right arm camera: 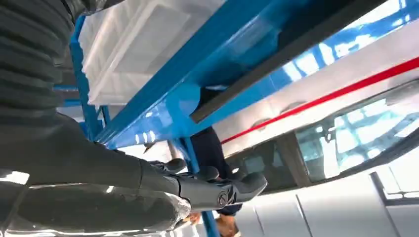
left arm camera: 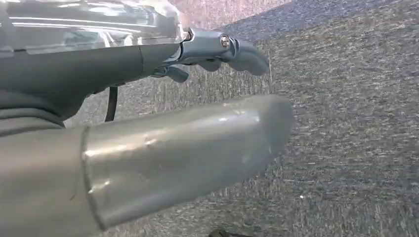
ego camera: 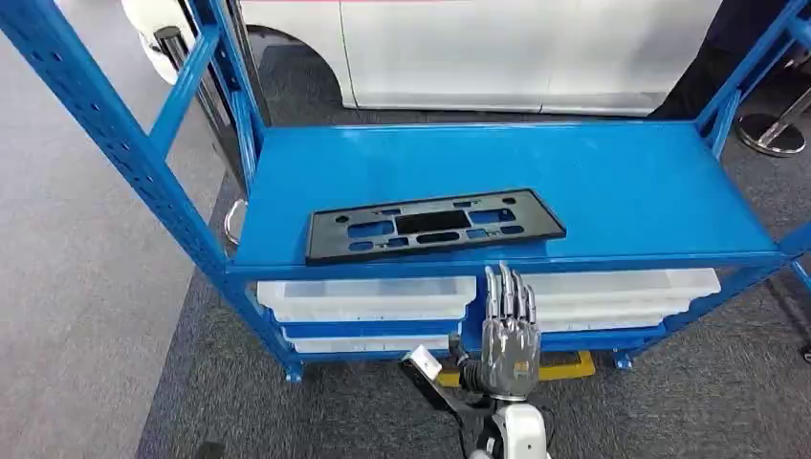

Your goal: Take the parts from the cabinet and place them on the table.

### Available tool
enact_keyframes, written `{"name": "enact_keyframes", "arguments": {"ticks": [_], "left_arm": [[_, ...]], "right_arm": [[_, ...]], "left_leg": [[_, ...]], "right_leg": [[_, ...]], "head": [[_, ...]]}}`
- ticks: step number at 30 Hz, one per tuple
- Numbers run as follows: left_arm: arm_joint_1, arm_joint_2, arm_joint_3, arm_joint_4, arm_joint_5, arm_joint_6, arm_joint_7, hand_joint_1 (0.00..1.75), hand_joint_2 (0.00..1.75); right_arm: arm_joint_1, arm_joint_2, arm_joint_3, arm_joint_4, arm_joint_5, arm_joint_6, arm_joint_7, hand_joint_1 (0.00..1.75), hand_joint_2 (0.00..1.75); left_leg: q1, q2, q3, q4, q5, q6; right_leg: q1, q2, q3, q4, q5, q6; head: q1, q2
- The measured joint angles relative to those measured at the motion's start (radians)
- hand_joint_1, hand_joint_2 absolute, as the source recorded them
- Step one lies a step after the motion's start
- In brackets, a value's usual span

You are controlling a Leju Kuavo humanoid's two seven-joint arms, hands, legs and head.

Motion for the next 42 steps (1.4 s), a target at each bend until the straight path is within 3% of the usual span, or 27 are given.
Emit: {"name": "enact_keyframes", "arguments": {"ticks": [2, 3, 4, 7, 8, 9, 10, 12, 14, 15, 17, 19, 20, 22, 23, 24, 25, 27, 28, 29, 32, 34, 35, 38, 39, 40, 42], "left_arm": [[-0.001, 0.000, 0.000, 0.000, -0.002, 0.000, 0.000, 0.00, 0.00], [-0.003, 0.002, 0.001, 0.000, -0.002, 0.000, 0.000, 0.00, 0.00], [-0.003, 0.002, 0.000, 0.000, -0.002, -0.001, 0.000, 0.00, 0.00], [-0.002, 0.002, 0.001, 0.000, -0.002, -0.001, 0.000, 0.00, 0.00], [-0.001, 0.002, 0.001, 0.000, -0.002, -0.001, 0.001, 0.00, 0.00], [0.001, 0.002, 0.001, 0.000, -0.002, -0.001, 0.002, 0.00, 0.00], [0.001, 0.002, 0.001, 0.000, -0.004, -0.002, 0.002, 0.00, 0.00], [0.000, 0.002, 0.001, 0.000, -0.008, -0.003, 0.002, 0.00, 0.00], [0.000, 0.002, 0.001, 0.001, -0.016, -0.007, 0.002, 0.00, 0.00], [-0.003, 0.002, 0.001, 0.001, -0.020, -0.008, 0.002, 0.00, 0.00], [-0.001, 0.003, 0.001, 0.001, -0.027, -0.009, 0.003, 0.00, 0.00], [-0.001, 0.002, 0.001, 0.001, -0.033, -0.009, 0.002, 0.00, 0.00], [-0.003, 0.002, 0.001, 0.001, -0.037, -0.010, 0.002, 0.00, 0.00], [-0.005, 0.002, 0.001, 0.001, -0.044, -0.009, 0.002, 0.00, 0.00], [-0.006, 0.003, 0.002, 0.001, -0.045, -0.009, 0.003, 0.00, 0.00], [-0.007, 0.003, 0.002, 0.001, -0.046, -0.009, 0.003, 0.00, 0.00], [-0.006, 0.003, 0.002, 0.001, -0.047, -0.009, 0.003, 0.00, 0.00], [-0.006, 0.002, 0.002, 0.001, -0.047, -0.009, 0.003, 0.00, 0.00], [-0.006, 0.002, 0.002, 0.001, -0.047, -0.009, 0.003, 0.00, 0.00], [-0.008, 0.002, 0.001, 0.001, -0.048, -0.009, 0.003, 0.00, 0.00], [-0.009, 0.002, 0.001, 0.001, -0.048, -0.010, 0.003, 0.00, 0.00], [-0.012, 0.004, 0.001, 0.001, -0.051, -0.010, 0.003, 0.00, 0.00], [-0.012, 0.003, 0.001, 0.001, -0.054, -0.009, 0.003, 0.00, 0.00], [-0.011, 0.003, 0.001, 0.001, -0.061, -0.010, 0.005, 0.00, 0.00], [-0.010, 0.003, 0.001, 0.001, -0.066, -0.010, 0.007, 0.00, 0.00], [-0.010, 0.003, 0.001, 0.001, -0.070, -0.010, 0.008, 0.00, 0.00], [-0.011, 0.004, 0.001, 0.001, -0.079, -0.010, 0.009, 0.00, 0.00]], "right_arm": [[0.000, 0.002, 0.000, -0.009, 0.001, 0.000, 0.004, 0.00, 1.75], [0.000, 0.006, 0.000, -0.015, 0.001, 0.000, 0.005, 0.00, 1.75], [-0.001, 0.008, 0.000, -0.019, 0.002, -0.001, 0.006, 0.00, 1.75], [-0.003, 0.014, 0.000, -0.020, 0.004, -0.001, 0.007, 0.00, 1.75], [-0.002, 0.014, 0.000, -0.020, 0.004, -0.001, 0.007, 0.00, 1.75], [-0.002, 0.014, 0.000, -0.020, 0.005, -0.001, 0.008, 0.00, 1.75], [-0.002, 0.014, 0.000, -0.020, 0.007, -0.001, 0.011, 0.00, 1.75], [-0.008, 0.014, 0.001, -0.020, 0.013, -0.001, 0.018, 0.00, 1.75], [-0.022, 0.014, 0.007, -0.018, 0.018, -0.001, 0.032, 0.00, 1.75], [-0.029, 0.014, 0.013, -0.017, 0.018, -0.001, 0.042, 0.00, 1.75], [-0.038, 0.013, 0.026, -0.015, 0.019, -0.001, 0.055, 0.00, 1.75], [-0.051, 0.013, 0.036, -0.013, 0.018, -0.002, 0.065, 0.00, 1.75], [-0.060, 0.013, 0.041, -0.011, 0.018, -0.002, 0.067, 0.00, 1.75], [-0.072, 0.010, 0.051, 0.004, 0.015, -0.002, 0.071, 0.00, 1.75], [-0.072, 0.008, 0.054, 0.011, 0.014, -0.002, 0.071, 0.00, 1.75], [-0.072, 0.006, 0.056, 0.018, 0.014, -0.002, 0.074, 0.00, 1.75], [-0.074, 0.005, 0.059, 0.022, 0.014, -0.002, 0.074, 0.00, 1.75], [-0.081, 0.003, 0.065, 0.029, 0.014, -0.002, 0.074, 0.00, 1.75], [-0.084, 0.003, 0.067, 0.032, 0.014, -0.002, 0.074, 0.00, 1.75], [-0.086, 0.002, 0.070, 0.037, 0.014, -0.001, 0.075, 0.00, 1.75], [-0.088, 0.002, 0.072, 0.043, 0.014, -0.002, 0.077, 0.00, 1.75], [-0.089, 0.003, 0.074, 0.044, 0.014, -0.002, 0.077, 0.00, 1.75], [-0.093, 0.003, 0.077, 0.047, 0.016, -0.002, 0.080, 0.00, 1.75], [-0.105, 0.003, 0.091, 0.074, 0.019, -0.001, 0.094, 0.00, 1.75], [-0.107, 0.003, 0.096, 0.088, 0.021, -0.001, 0.097, 0.00, 1.75], [-0.109, 0.003, 0.100, 0.099, 0.021, -0.001, 0.098, 0.00, 1.75], [-0.120, 0.005, 0.112, 0.123, 0.021, -0.001, 0.103, 0.00, 1.75]], "left_leg": [[0.000, 0.003, 0.005, -0.006, -0.003, -0.010], [0.000, 0.001, 0.006, -0.003, -0.012, -0.016], [0.003, 0.000, 0.001, 0.028, -0.029, -0.020], [0.007, -0.001, -0.121, 0.259, -0.126, -0.033], [0.007, -0.001, -0.154, 0.308, -0.133, -0.035], [0.007, -0.001, -0.165, 0.309, -0.110, -0.037], [0.007, -0.001, -0.152, 0.264, -0.067, -0.036], [0.008, 0.000, -0.079, 0.083, 0.055, -0.031], [-0.001, -0.002, -0.052, 0.033, 0.053, -0.023], [-0.002, -0.002, -0.047, 0.017, 0.033, -0.013], [-0.003, -0.003, -0.050, 0.018, 0.032, -0.007], [0.010, -0.003, -0.033, -0.002, 0.034, 0.003], [0.011, -0.001, -0.029, -0.004, 0.031, 0.011], [0.010, 0.000, -0.023, -0.004, 0.023, 0.017], [0.009, 0.000, -0.019, -0.003, 0.019, 0.018], [0.009, -0.002, -0.013, -0.003, 0.015, 0.017], [0.009, -0.004, -0.004, -0.003, 0.009, 0.015], [0.010, -0.007, 0.019, -0.002, -0.007, 0.009], [0.010, -0.007, 0.028, -0.003, -0.015, 0.004], [0.004, -0.008, 0.028, -0.002, -0.018, -0.002], [0.005, -0.002, 0.025, -0.006, -0.021, -0.017], [0.009, -0.003, 0.025, 0.006, -0.039, -0.026], [0.008, -0.003, 0.009, 0.049, -0.062, -0.029], [0.009, -0.003, -0.119, 0.280, -0.148, -0.039], [0.009, -0.003, -0.146, 0.312, -0.144, -0.040], [0.009, -0.003, -0.149, 0.296, -0.113, -0.039], [0.008, -0.004, -0.094, 0.144, -0.001, -0.029]], "right_leg": [[0.001, 0.003, 0.000, -0.002, -0.003, -0.008], [-0.013, 0.004, 0.013, -0.017, 0.000, -0.015], [-0.012, 0.002, 0.025, -0.024, -0.003, -0.020], [-0.011, 0.000, 0.038, -0.024, -0.015, -0.031], [-0.011, 0.001, 0.042, -0.024, -0.019, -0.031], [-0.011, 0.004, 0.049, -0.024, -0.024, -0.030], [-0.012, 0.006, 0.058, -0.024, -0.031, -0.028], [-0.012, 0.007, 0.084, -0.023, -0.048, -0.022], [-0.006, 0.009, 0.085, -0.016, -0.060, -0.011], [-0.007, 0.009, 0.077, -0.016, -0.059, -0.008], [-0.007, 0.008, 0.080, -0.024, -0.059, -0.002], [-0.005, 0.005, 0.078, 0.001, -0.080, 0.008], [-0.005, 0.005, 0.050, 0.055, -0.106, 0.011], [-0.009, 0.005, -0.044, 0.218, -0.168, 0.016], [-0.010, 0.005, -0.089, 0.283, -0.181, 0.017], [-0.012, 0.005, -0.112, 0.302, -0.165, 0.018], [-0.013, 0.004, -0.109, 0.269, -0.121, 0.017], [-0.013, 0.004, -0.049, 0.104, -0.001, 0.009], [-0.012, 0.002, -0.024, 0.035, 0.026, 0.004], [-0.003, 0.001, -0.017, 0.036, 0.016, 0.001], [0.000, 0.006, -0.014, 0.013, -0.003, -0.009], [-0.012, 0.005, 0.003, -0.005, 0.000, -0.017], [-0.013, 0.004, 0.012, -0.010, -0.002, -0.023], [-0.010, 0.002, 0.019, -0.010, -0.009, -0.033], [-0.009, 0.003, 0.020, -0.009, -0.011, -0.034], [-0.009, 0.005, 0.024, -0.008, -0.015, -0.033], [-0.006, 0.008, 0.038, -0.006, -0.025, -0.031]], "head": [[0.000, 0.000], [0.000, 0.000], [0.000, 0.000], [0.000, 0.000], [-0.001, 0.000], [0.000, 0.000], [-0.001, 0.000], [-0.001, 0.000], [-0.001, 0.000], [0.000, 0.000], [0.000, 0.000], [0.000, 0.000], [0.002, 0.000], [0.001, 0.000], [0.001, 0.000], [0.001, 0.000], [0.001, 0.000], [0.001, 0.000], [0.001, 0.000], [0.001, 0.000], [0.001, 0.000], [0.001, 0.000], [0.000, 0.000], [0.000, 0.000], [-0.001, 0.000], [-0.001, 0.000], [-0.001, 0.000]]}}
